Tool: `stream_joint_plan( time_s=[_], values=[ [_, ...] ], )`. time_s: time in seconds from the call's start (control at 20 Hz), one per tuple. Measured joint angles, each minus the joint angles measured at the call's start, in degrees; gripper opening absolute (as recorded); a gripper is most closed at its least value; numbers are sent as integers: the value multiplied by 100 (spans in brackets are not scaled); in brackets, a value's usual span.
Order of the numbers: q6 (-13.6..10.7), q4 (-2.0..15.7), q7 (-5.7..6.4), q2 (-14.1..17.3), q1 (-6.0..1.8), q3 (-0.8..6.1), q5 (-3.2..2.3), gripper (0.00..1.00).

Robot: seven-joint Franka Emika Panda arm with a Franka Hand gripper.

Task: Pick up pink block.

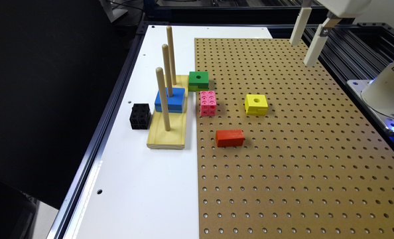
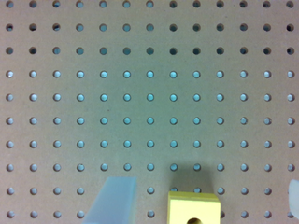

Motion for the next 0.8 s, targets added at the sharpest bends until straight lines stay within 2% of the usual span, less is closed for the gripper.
stream_joint_plan(
  time_s=[0.8],
  values=[
    [61,22,0,-28,-7,0,0,100]
  ],
)
